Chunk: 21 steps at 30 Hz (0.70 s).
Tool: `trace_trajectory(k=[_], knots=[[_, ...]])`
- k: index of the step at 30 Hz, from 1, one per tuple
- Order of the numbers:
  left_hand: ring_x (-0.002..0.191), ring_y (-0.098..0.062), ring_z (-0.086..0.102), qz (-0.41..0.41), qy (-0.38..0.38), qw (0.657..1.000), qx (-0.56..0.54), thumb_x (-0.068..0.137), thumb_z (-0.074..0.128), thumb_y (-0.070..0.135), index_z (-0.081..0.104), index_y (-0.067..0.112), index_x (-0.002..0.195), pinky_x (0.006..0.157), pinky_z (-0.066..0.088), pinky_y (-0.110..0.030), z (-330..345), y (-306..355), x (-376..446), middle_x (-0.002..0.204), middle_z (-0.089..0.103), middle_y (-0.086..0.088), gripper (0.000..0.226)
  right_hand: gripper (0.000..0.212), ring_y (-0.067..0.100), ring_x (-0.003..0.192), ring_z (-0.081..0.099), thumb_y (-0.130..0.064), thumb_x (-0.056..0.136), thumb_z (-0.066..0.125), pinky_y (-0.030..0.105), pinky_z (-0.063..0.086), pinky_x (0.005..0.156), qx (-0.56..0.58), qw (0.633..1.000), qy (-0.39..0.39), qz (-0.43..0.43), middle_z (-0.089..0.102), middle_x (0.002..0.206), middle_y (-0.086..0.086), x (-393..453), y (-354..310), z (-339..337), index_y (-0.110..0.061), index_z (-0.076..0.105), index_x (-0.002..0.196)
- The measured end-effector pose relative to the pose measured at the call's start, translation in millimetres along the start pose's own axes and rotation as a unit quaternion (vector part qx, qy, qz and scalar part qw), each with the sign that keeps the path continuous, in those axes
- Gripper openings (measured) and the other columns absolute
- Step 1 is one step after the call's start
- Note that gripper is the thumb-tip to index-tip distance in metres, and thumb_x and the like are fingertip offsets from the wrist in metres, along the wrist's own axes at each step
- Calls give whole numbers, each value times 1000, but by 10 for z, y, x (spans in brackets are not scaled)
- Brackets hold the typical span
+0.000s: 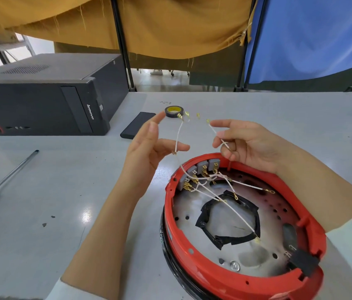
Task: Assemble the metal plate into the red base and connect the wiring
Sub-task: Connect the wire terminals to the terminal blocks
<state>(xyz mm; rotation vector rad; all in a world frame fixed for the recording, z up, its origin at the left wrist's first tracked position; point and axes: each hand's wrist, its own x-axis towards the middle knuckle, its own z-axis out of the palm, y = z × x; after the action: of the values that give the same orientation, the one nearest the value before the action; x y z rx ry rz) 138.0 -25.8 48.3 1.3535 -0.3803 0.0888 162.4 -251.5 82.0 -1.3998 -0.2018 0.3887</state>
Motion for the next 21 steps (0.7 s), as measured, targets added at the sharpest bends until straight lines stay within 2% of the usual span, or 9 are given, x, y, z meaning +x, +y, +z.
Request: trace_trajectory(k=[3,5,7,9,11,15,16,18,21], knots=[[105,-22,69,-24,-51,998,42,88,56,40,40,33,137,105,40,-36,-5,-2,-18,79,77,-4,52,34,16,45,57,1,93,45,22,48,41,-86,993,-34,71,67,73,12,-90,-78,20,-10,52,125],[108,-19,69,-37,-109,992,51,86,64,36,33,28,143,97,46,-22,19,-4,-42,81,77,-5,65,31,16,44,56,-4,94,47,23,48,42,-161,981,-48,99,69,77,11,-147,-120,56,-14,53,122],[111,-15,67,-52,-148,986,59,84,65,28,29,22,147,89,49,-14,61,-4,-68,83,77,-6,73,23,16,42,56,-21,96,50,23,47,41,-217,969,-39,111,69,72,7,-180,-130,128,-14,56,118],[112,-12,66,-64,-163,982,74,78,67,23,31,19,147,79,52,-15,87,-12,-78,82,77,-4,77,33,16,40,57,-41,96,49,22,47,41,-266,957,-7,111,66,62,4,-189,-110,208,-14,62,110],[106,-12,67,-61,-159,980,100,72,71,24,44,23,137,78,52,-19,94,-13,-78,81,77,-2,70,39,16,41,59,-48,96,46,20,47,41,-311,945,27,98,64,54,2,-188,-77,275,-16,66,101],[97,-11,71,-48,-136,985,90,76,72,32,66,25,111,78,52,-16,81,8,-106,82,77,-8,36,36,12,39,55,-41,97,48,19,45,40,-304,947,70,72,63,56,0,-204,-24,324,-14,66,81],[98,-12,71,-41,-127,986,96,79,70,37,72,26,101,80,52,-16,77,14,-112,82,77,-8,25,33,11,39,53,-39,97,51,20,44,39,-286,953,71,69,63,58,0,-213,-24,323,-13,67,83],[102,-19,69,-32,-113,986,115,82,64,42,78,27,87,87,51,-22,64,-4,-111,81,77,-8,21,26,11,38,51,-34,96,53,19,42,38,-244,965,60,72,63,58,0,-236,-31,329,-13,66,91],[100,-33,66,-33,-109,985,131,86,64,45,79,32,88,92,50,-31,58,-44,-102,78,76,-6,20,19,11,36,49,-26,98,52,17,39,37,-204,976,48,65,62,56,1,-243,-32,364,-11,63,94]])
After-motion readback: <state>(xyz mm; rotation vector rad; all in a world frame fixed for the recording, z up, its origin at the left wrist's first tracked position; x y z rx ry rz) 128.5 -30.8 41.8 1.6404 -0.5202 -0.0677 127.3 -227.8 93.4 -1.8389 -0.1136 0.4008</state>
